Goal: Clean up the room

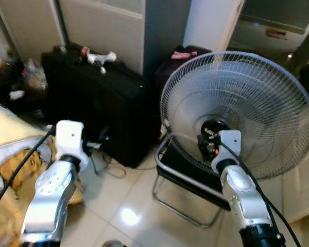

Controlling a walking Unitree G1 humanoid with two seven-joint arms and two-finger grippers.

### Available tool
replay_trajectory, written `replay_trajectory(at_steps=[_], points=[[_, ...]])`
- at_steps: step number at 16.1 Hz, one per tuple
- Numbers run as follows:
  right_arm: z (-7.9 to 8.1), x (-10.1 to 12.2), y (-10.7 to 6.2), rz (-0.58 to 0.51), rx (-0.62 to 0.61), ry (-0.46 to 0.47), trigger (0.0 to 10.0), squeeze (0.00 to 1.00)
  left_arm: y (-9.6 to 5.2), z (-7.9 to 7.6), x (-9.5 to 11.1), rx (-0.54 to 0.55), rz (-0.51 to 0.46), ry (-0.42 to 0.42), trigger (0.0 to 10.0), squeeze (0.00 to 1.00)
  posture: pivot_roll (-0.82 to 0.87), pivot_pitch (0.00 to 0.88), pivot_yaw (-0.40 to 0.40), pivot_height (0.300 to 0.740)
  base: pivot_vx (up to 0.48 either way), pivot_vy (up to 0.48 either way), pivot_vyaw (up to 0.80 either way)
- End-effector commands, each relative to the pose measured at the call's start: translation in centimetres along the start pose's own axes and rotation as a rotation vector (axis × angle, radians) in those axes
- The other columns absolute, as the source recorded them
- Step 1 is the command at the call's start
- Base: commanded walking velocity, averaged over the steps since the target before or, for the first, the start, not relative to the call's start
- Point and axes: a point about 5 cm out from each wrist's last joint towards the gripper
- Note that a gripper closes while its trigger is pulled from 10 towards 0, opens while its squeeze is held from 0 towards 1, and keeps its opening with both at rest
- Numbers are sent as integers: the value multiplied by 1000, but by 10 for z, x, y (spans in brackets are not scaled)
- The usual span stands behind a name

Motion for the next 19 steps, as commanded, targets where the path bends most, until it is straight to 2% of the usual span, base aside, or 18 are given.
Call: replay_trajectory(at_steps=[1, 4, 9, 14, 19], points=[[-6, 2, -1, -9, -16, -1, 10000, 0, 1, -5, 4, -22, -10, 10, 10000, 43, 67, 0, -34, 740, 0, 0, -800], [-7, 1, -2, -10, -15, -2, 10000, 0, 1, -6, 5, -24, -34, 43, 10000, 4, 67, 0, -35, 740, 0, 0, -800], [-8, 0, -3, -9, -30, -5, 10000, 0, 2, -8, 6, -42, -45, 63, 10000, 16, 65, 0, -32, 740, 0, 104, -798], [-10, 2, -1, -19, -45, -17, 10000, 0, 4, -9, 6, -30, -48, 72, 10000, 8, 63, 0, -33, 740, 0, 0, 0], [-10, -4, 1, 32, -33, -12, 10000, 0, 4, -13, 6, -52, -40, 99, 10000, 4, 59, 0, -28, 740, 0, 0, 0]])
Point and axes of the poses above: a point about 5 cm out from each wrist's last joint towards the gripper, its own y axis pointing out of the wrist towards the gripper, its own x axis along the axis of the wrist's last joint, z = x × y, and after that the axes turned 3 degrees about -y, right-handed
